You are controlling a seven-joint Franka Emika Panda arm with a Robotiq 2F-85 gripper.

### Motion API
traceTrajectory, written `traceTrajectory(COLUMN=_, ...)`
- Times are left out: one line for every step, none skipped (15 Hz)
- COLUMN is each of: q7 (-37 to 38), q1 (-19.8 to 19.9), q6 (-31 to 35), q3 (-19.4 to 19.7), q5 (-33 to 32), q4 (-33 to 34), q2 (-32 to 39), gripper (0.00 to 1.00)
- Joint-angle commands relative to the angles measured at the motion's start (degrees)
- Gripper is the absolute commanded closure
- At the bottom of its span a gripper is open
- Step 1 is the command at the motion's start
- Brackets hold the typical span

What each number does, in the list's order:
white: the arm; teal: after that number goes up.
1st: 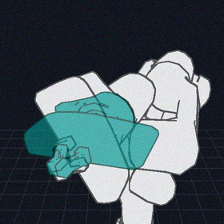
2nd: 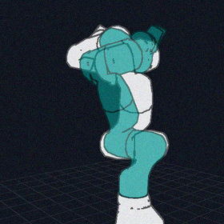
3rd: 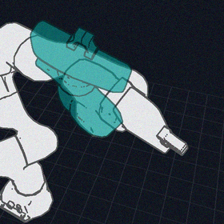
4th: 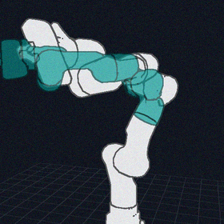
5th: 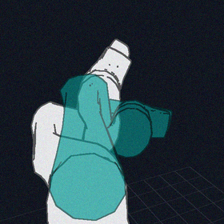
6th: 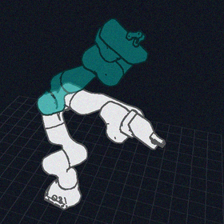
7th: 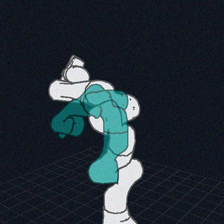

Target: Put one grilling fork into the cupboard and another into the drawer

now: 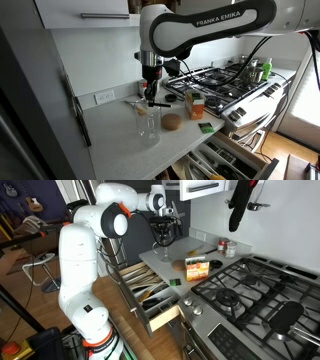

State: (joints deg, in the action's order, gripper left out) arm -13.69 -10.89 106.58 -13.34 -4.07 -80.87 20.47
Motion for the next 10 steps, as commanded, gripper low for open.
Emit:
traceTrajectory(q7=-1.3, q1=-0.4, q6=0.3, q3=0.7, q5=0.6, q4=0.3, q2=0.1, gripper=0.97)
traceTrajectory(q7=-1.2, q1=-0.4, q6=0.0, q3=0.7, q5=0.6, q4=-0.2, q2=-0.9, gripper=0.97)
traceTrajectory(q7=-1.3, q1=-0.3, q6=0.1, q3=0.6, q5=0.8, q4=-0.4, q2=-1.4, gripper=0.97)
traceTrajectory(q7=-2.2, q1=-0.2, q6=-0.8, q3=0.3, q5=1.0, q4=-1.4, q2=-3.3, gripper=0.97)
traceTrajectory(q7=-2.8, q1=-0.1, q6=-1.3, q3=0.2, q5=1.3, q4=-1.8, q2=-4.2, gripper=0.97)
traceTrajectory(q7=-4.6, q1=-0.1, q6=-2.4, q3=-0.3, q5=2.0, q4=-2.5, q2=-5.7, gripper=0.97)
traceTrajectory(q7=-6.4, q1=-0.1, q6=-3.3, q3=-0.7, q5=2.5, q4=-2.7, q2=-6.6, gripper=0.97)
traceTrajectory(q7=-8.6, q1=-0.3, q6=-5.0, q3=-1.2, q5=2.8, q4=-3.2, q2=-7.5, gripper=0.97)
traceTrajectory(q7=-10.2, q1=-0.5, q6=-6.0, q3=-1.6, q5=3.3, q4=-3.4, q2=-8.3, gripper=0.97)
traceTrajectory(q7=-12.2, q1=-0.2, q6=-6.7, q3=-2.8, q5=3.9, q4=-4.6, q2=-9.1, gripper=0.97)
